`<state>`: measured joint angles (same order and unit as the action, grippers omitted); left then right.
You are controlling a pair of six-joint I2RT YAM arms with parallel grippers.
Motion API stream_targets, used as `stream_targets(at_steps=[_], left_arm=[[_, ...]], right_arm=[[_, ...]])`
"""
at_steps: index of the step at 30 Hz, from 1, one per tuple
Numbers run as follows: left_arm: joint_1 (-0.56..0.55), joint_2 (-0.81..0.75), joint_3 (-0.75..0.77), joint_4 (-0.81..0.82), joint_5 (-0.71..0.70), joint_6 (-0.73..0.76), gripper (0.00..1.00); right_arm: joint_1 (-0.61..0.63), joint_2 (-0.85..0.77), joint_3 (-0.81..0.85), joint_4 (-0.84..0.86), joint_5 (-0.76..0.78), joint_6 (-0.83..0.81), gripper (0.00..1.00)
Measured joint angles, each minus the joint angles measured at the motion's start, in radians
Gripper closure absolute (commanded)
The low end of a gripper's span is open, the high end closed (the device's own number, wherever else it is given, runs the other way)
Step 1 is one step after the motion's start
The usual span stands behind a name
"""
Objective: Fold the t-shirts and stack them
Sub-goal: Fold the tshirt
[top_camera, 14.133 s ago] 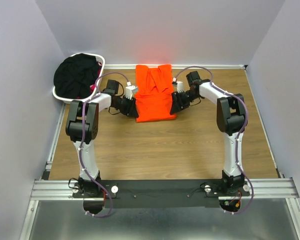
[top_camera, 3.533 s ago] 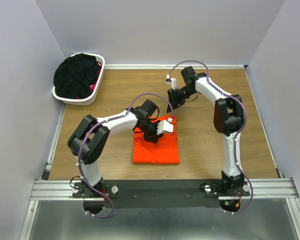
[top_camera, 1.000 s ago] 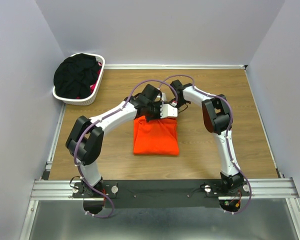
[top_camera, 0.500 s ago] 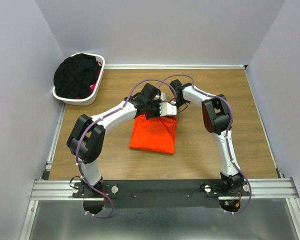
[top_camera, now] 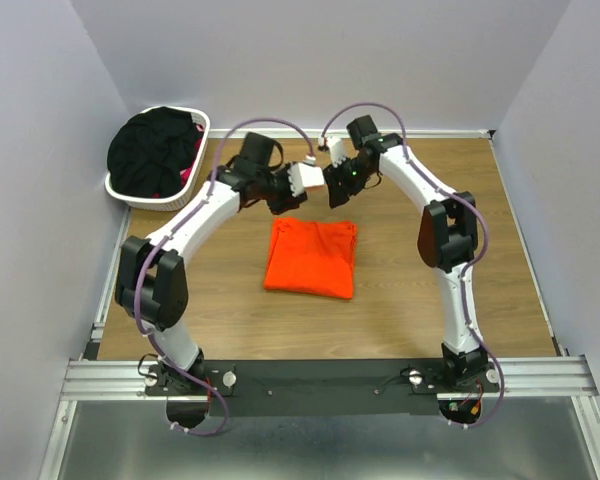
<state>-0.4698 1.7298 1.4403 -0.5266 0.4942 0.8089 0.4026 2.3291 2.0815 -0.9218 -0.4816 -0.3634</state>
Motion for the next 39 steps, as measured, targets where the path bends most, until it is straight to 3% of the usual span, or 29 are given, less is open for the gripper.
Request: stream_targets(at_steps=[8, 15, 21, 39], left_arm=[[0.149, 0.014, 0.0, 0.008, 0.107, -0.169, 0.51], [0.209, 0.152, 0.0, 0.013, 0.189, -0.306, 0.52], [0.229, 0.203, 0.0, 0.011, 0.213, -0.343, 0.51], [0.228, 0.277, 0.0, 0.008, 0.222, -0.369, 0.51]], right_arm=[[-0.084, -0.101, 0.055, -0.01, 0.011, 0.005, 0.46], [-0.135, -0.19, -0.153, -0.036, -0.139, 0.068, 0.51], [-0.125, -0.187, -0.288, -0.067, -0.198, 0.085, 0.51], [-0.124, -0.145, -0.348, -0.066, -0.257, 0.102, 0.52]])
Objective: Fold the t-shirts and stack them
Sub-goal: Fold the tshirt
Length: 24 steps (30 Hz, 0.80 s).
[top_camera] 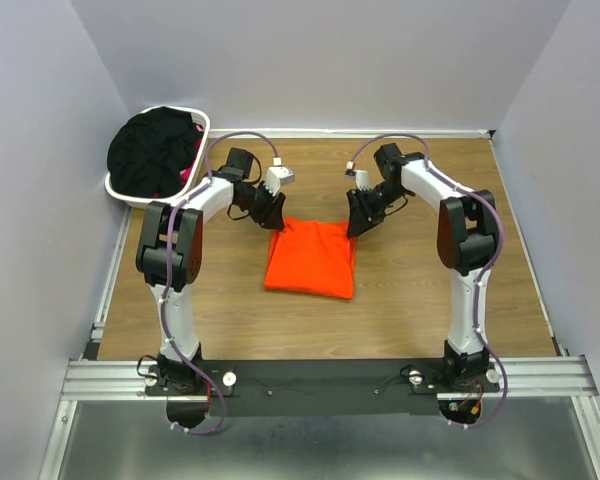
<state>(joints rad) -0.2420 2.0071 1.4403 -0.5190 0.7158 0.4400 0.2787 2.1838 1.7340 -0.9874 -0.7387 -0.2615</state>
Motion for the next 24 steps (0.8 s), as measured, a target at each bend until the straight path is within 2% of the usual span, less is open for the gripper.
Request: stream_targets(at_steps=[8, 13, 22, 24], left_arm=[[0.0, 0.018, 0.0, -0.004, 0.0, 0.0, 0.53], [0.0, 0.02, 0.0, -0.004, 0.008, -0.003, 0.57], [0.0, 0.02, 0.008, -0.005, 0.029, -0.009, 0.73], [0.0, 0.02, 0.008, -0.005, 0.031, -0.012, 0.81]], right_arm=[[0.0, 0.021, -0.002, 0.003, -0.011, 0.007, 0.6], [0.0, 0.031, -0.002, 0.003, -0.011, 0.011, 0.59], [0.0, 0.031, 0.013, 0.007, -0.01, 0.028, 0.55], [0.0, 0.031, 0.022, 0.009, -0.01, 0.033, 0.55]])
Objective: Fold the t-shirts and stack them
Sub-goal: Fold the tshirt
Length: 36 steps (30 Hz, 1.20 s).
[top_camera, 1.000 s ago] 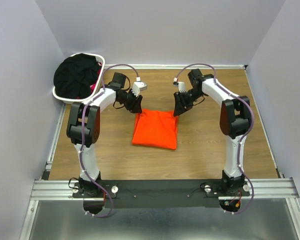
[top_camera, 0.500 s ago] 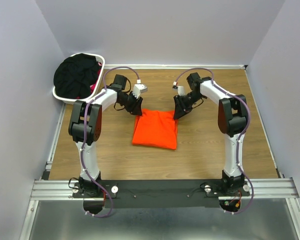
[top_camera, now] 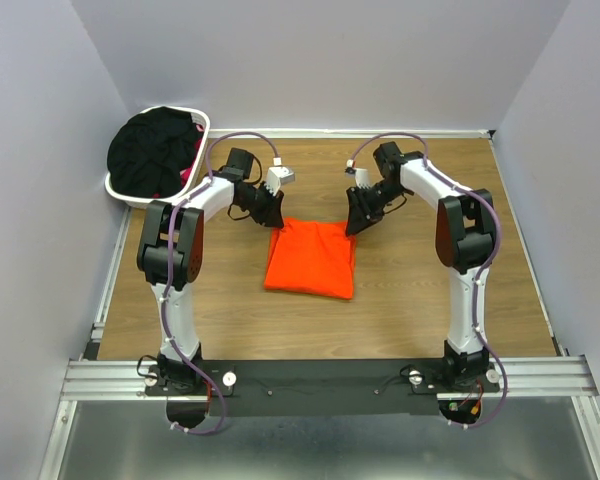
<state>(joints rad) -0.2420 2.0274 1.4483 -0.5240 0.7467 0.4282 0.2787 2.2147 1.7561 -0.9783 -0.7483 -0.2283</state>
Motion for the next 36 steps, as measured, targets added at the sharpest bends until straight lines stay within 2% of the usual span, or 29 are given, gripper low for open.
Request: stream_targets(at_steps=[1, 2, 4, 7, 9, 10, 12, 23, 36], left_arm=[[0.0, 0.0, 0.0, 0.0, 0.002, 0.001, 0.81], [0.0, 0.0, 0.0, 0.0, 0.005, 0.001, 0.88], [0.0, 0.0, 0.0, -0.002, 0.012, -0.001, 1.0], [0.0, 0.0, 0.002, -0.003, 0.016, -0.003, 1.0], [0.0, 0.0, 0.004, -0.003, 0.016, -0.003, 1.0], [0.0, 0.0, 0.005, -0.004, 0.016, -0.003, 1.0], [0.0, 0.0, 0.008, -0.008, 0.016, -0.003, 1.0], [0.021, -0.013, 0.016, -0.025, 0.001, 0.01, 1.0], [0.063, -0.015, 0.018, -0.016, -0.022, 0.016, 1.0]], right_arm=[[0.0, 0.0, 0.002, 0.001, 0.0, 0.001, 0.55], [0.0, 0.0, 0.005, 0.004, 0.0, 0.003, 0.56], [0.0, 0.0, 0.006, 0.009, 0.0, 0.005, 0.64], [0.0, 0.0, 0.006, 0.012, 0.001, 0.011, 0.78], [0.0, 0.0, 0.008, 0.014, 0.003, 0.018, 0.84], [0.0, 0.0, 0.01, 0.014, 0.004, 0.019, 0.91], [0.0, 0.0, 0.018, 0.014, 0.01, 0.022, 0.99], [0.0, -0.043, 0.037, 0.025, 0.073, 0.016, 0.99], [-0.001, -0.059, 0.022, 0.132, 0.144, 0.019, 1.0]])
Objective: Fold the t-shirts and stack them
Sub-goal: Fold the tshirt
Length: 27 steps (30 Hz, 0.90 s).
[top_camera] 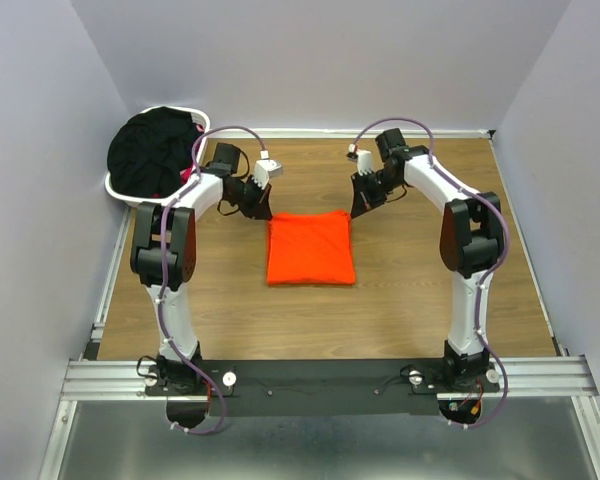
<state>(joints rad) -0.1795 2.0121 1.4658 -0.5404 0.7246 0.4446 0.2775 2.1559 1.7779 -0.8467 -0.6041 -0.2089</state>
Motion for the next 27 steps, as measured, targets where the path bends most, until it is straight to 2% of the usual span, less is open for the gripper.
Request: stream_targets(at_steps=[11, 17, 19, 20, 21, 22, 23, 24, 25, 26, 27], left_arm=[[0.021, -0.09, -0.004, 0.034, 0.008, 0.01, 1.0], [0.023, -0.076, -0.004, 0.069, -0.01, -0.02, 1.0], [0.026, -0.042, -0.003, 0.09, -0.032, -0.044, 0.98], [0.029, -0.026, -0.003, 0.098, -0.051, -0.065, 0.9], [0.029, -0.019, -0.003, 0.102, -0.059, -0.073, 0.86], [0.034, 0.001, -0.001, 0.113, -0.079, -0.093, 0.81], [0.035, 0.007, 0.001, 0.116, -0.089, -0.101, 0.71], [0.041, 0.018, 0.003, 0.122, -0.101, -0.119, 0.67], [0.048, 0.018, 0.004, 0.129, -0.098, -0.135, 0.63], [0.053, 0.016, 0.004, 0.135, -0.092, -0.139, 0.48], [0.062, 0.007, 0.002, 0.146, -0.079, -0.147, 0.48]], right_arm=[[-0.012, -0.02, 0.002, 0.048, 0.0, 0.03, 0.99], [-0.012, -0.019, 0.042, 0.055, -0.008, 0.051, 0.98], [-0.012, -0.016, 0.06, 0.062, -0.008, 0.056, 0.87], [-0.012, -0.014, 0.068, 0.063, -0.01, 0.061, 0.8], [-0.012, -0.011, 0.072, 0.066, -0.012, 0.066, 0.73], [-0.012, -0.01, 0.072, 0.068, -0.013, 0.075, 0.61], [-0.012, -0.009, 0.072, 0.068, -0.015, 0.079, 0.55], [-0.012, -0.008, 0.072, 0.068, -0.019, 0.084, 0.5], [-0.012, -0.008, 0.072, 0.069, -0.028, 0.095, 0.31], [-0.012, -0.008, 0.072, 0.069, -0.037, 0.105, 0.24], [-0.012, -0.008, 0.072, 0.069, -0.06, 0.117, 0.17]])
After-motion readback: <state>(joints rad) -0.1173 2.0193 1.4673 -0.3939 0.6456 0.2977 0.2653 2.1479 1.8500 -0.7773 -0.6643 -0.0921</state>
